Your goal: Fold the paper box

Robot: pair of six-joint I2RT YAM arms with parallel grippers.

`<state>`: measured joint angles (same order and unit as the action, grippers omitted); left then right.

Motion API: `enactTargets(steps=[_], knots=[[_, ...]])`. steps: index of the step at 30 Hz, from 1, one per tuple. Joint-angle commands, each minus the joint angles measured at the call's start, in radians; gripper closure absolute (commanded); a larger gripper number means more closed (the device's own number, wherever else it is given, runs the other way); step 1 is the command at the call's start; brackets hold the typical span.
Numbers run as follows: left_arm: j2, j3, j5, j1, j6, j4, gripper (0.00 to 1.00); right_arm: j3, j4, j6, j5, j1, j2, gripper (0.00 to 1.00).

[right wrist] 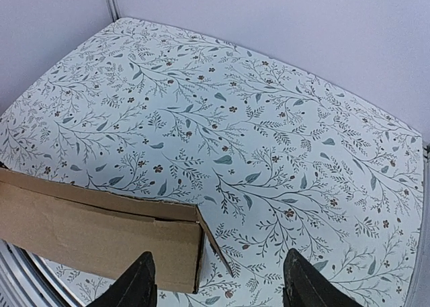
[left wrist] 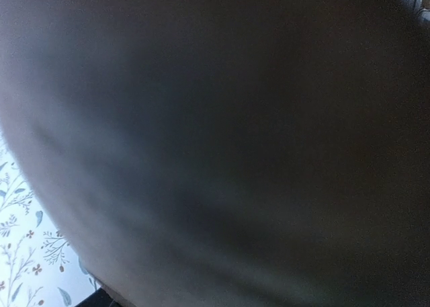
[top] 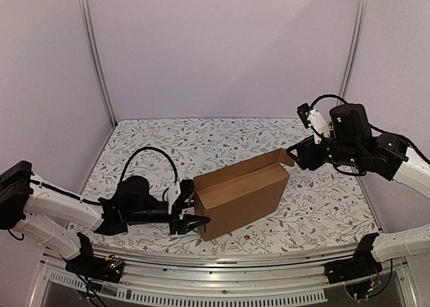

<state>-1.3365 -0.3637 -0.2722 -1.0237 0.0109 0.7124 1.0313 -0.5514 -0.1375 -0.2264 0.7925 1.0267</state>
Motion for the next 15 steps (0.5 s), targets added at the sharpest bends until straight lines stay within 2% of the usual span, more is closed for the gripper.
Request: enactTargets(steps=[1, 4, 12, 15], knots=[[0.000, 0.003, -0.075, 0.022, -0.009, -0.121, 0.74, 0.046, -0.083, 0.023, 0.230, -0.081, 0.043, 0.38], [0.003, 0.006, -0.069, 0.026, -0.009, -0.124, 0.74, 0.057, -0.118, 0.034, 0.316, -0.125, 0.051, 0.38], [0.026, 0.006, -0.080, 0.032, -0.009, -0.152, 0.75, 0.063, -0.160, 0.067, 0.332, -0.147, 0.072, 0.40], [0.030, 0.007, -0.080, 0.035, -0.009, -0.155, 0.75, 0.075, -0.157, 0.077, 0.341, -0.148, 0.095, 0.43]])
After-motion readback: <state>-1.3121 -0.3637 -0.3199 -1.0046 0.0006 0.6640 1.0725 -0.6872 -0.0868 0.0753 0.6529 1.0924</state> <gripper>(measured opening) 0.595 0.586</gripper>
